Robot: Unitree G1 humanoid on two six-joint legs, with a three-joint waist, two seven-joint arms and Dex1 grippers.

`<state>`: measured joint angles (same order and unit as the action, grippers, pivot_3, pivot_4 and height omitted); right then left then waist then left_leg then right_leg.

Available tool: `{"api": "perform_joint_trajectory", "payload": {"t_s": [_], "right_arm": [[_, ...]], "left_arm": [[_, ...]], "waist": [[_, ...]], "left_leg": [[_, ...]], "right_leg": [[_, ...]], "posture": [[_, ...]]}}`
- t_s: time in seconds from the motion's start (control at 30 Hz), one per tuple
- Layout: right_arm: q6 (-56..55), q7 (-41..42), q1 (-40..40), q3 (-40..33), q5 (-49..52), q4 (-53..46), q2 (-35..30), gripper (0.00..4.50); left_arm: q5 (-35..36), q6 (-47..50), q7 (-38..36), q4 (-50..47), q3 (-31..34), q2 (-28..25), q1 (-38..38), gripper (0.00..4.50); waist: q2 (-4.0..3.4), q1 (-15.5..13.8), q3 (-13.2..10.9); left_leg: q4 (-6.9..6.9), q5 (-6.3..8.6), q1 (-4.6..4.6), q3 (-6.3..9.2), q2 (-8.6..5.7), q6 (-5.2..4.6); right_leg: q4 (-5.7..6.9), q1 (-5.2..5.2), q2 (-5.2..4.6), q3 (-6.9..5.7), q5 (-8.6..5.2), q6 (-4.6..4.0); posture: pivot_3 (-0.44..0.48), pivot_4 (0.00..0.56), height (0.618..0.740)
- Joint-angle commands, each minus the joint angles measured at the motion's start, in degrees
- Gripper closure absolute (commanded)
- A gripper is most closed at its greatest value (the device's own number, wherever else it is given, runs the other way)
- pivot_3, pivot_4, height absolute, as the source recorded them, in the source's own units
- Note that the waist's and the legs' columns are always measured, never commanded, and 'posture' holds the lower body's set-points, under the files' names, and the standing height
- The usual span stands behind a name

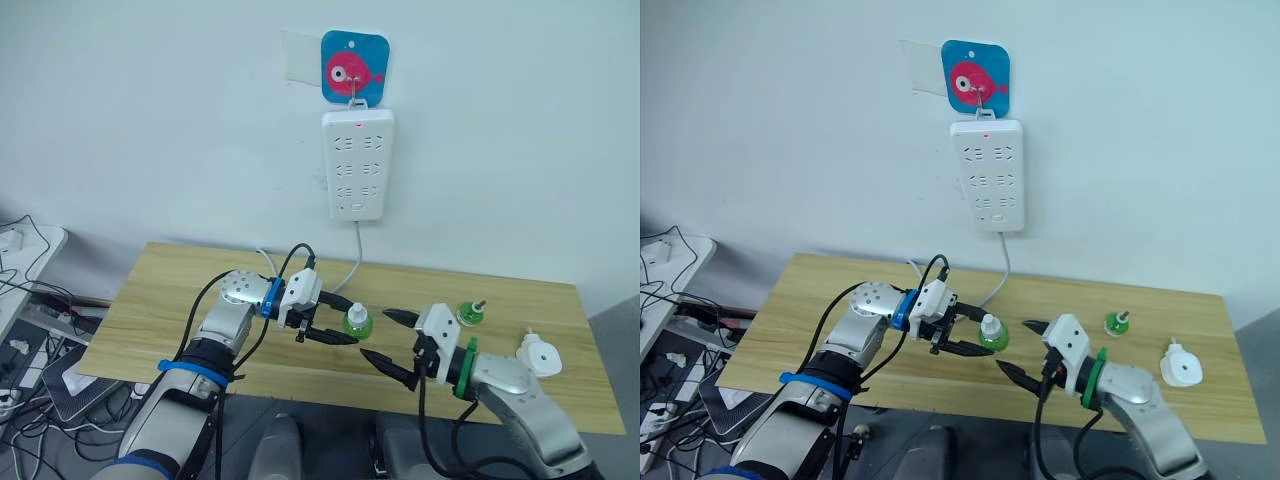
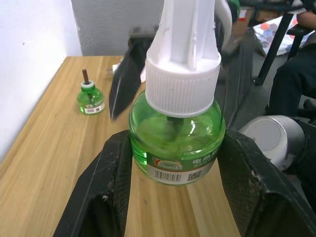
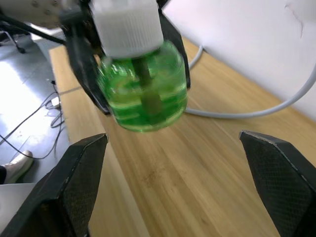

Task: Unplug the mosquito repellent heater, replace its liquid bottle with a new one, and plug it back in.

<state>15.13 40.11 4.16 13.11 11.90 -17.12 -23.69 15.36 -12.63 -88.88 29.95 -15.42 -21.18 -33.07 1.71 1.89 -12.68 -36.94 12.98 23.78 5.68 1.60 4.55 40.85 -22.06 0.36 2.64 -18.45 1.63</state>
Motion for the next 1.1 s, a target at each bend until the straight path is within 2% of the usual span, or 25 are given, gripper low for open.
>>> {"api": "perform_joint_trajectory", "payload": {"t_s": [0.03, 0.43, 1.1], "right_arm": [[-4.05, -0.84, -0.33, 0.1, -2.34, 2.94, 0.07, 0.04], [-0.63, -0.26, 1.37, -1.74, -0.19, -4.59, -2.9, 0.04], [-1.63, 1.72, 2.24, -2.19, -0.02, -3.46, -3.99, 0.04]], "left_arm": [[0.19, -0.41, 0.17, 0.42, 1.26, 0.35, -1.42, 2.32], [0.0, -1.2, -0.17, 1.64, 1.29, 0.71, -2.09, 2.32], [0.07, -1.26, -0.36, 0.97, 1.22, 0.58, -1.1, 2.32]], "waist": [[0.0, 0.0, 0.0], [0.0, 0.31, 0.0], [0.0, 0.3, 0.0]], "left_leg": [[0.0, 0.0, 0.0, -0.01, 0.0, 0.0], [-0.01, 0.0, -0.02, 0.01, 0.03, 0.0], [-0.01, 0.0, -0.01, 0.01, 0.02, 0.0]], "right_leg": [[0.0, 0.0, 0.0, 0.0, 0.0, 0.0], [0.05, -0.01, 0.03, 0.0, 0.0, 0.0], [0.05, -0.01, 0.03, 0.0, 0.0, 0.0]], "posture": [[-0.012, 0.182, 0.74], [-0.003, 0.181, 0.74], [0.004, 0.183, 0.74]]}}
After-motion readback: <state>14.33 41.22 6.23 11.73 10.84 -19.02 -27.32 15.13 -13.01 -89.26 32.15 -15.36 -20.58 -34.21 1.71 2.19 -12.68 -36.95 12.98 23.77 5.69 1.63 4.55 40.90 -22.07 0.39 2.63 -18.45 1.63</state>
